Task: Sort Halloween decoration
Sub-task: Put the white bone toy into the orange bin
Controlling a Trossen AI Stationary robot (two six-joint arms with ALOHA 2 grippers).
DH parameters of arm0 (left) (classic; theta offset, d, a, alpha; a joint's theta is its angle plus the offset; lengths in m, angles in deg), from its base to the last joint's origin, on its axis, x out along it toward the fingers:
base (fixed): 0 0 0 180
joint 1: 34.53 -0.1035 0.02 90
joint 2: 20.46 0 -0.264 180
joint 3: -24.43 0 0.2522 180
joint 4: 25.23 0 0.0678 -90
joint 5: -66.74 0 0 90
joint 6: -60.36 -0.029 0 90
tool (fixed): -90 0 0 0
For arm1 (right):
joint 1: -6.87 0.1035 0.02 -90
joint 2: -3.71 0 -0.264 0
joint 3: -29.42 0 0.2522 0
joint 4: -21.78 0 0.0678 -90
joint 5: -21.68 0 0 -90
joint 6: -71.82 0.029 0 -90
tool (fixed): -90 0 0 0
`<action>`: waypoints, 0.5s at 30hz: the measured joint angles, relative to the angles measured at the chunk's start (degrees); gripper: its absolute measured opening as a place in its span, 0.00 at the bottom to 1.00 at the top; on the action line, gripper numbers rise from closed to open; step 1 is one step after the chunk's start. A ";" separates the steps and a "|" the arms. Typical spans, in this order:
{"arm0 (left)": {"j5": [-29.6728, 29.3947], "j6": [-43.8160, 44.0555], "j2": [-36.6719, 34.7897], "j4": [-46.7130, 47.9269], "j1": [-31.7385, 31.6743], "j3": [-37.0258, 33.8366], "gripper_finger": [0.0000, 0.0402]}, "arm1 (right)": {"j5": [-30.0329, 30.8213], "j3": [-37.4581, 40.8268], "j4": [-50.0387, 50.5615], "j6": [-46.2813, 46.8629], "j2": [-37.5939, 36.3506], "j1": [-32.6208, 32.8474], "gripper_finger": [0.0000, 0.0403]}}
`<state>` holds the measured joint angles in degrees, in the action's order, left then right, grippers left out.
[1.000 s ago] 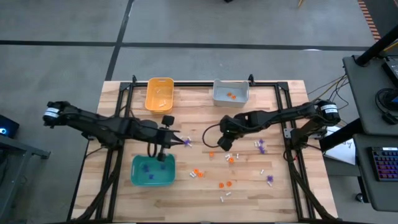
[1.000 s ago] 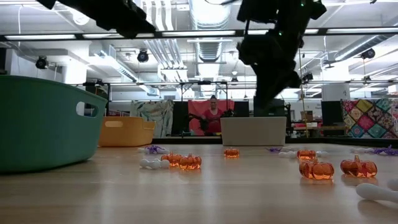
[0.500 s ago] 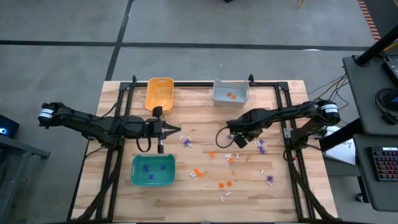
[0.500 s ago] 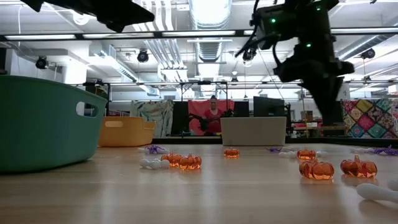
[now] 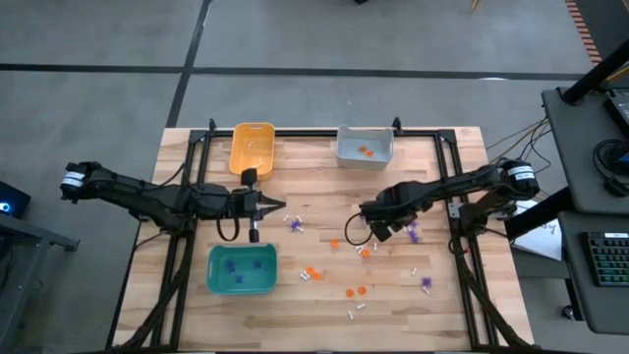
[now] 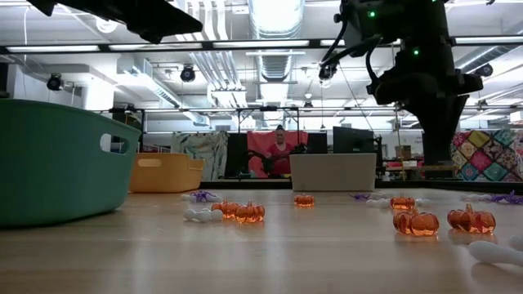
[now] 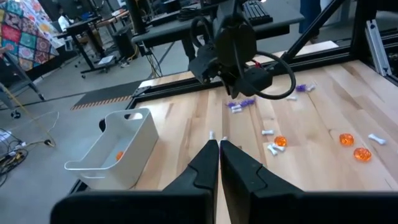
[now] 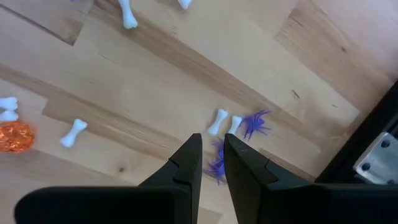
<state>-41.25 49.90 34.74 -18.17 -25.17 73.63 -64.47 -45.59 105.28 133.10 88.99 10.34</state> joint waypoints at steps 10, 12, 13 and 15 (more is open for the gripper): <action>0.01 0.00 0.02 0.00 0.00 0.00 0.00 | -0.96 5.39 -2.93 2.22 -0.07 0.39 0.15; 0.01 -0.05 0.02 -0.02 0.00 0.00 0.00 | -0.98 6.72 -4.63 2.27 -0.07 0.39 0.15; 0.01 -0.26 0.02 -0.02 0.00 0.00 0.00 | -1.00 7.34 -5.41 2.45 -0.07 0.27 0.15; 0.01 -0.63 0.02 -0.02 0.00 0.00 0.00 | -1.03 8.30 -6.41 3.27 -0.07 0.26 0.15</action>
<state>-41.24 49.26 34.77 -18.19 -25.17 73.63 -65.49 -37.29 98.87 136.37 88.92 10.60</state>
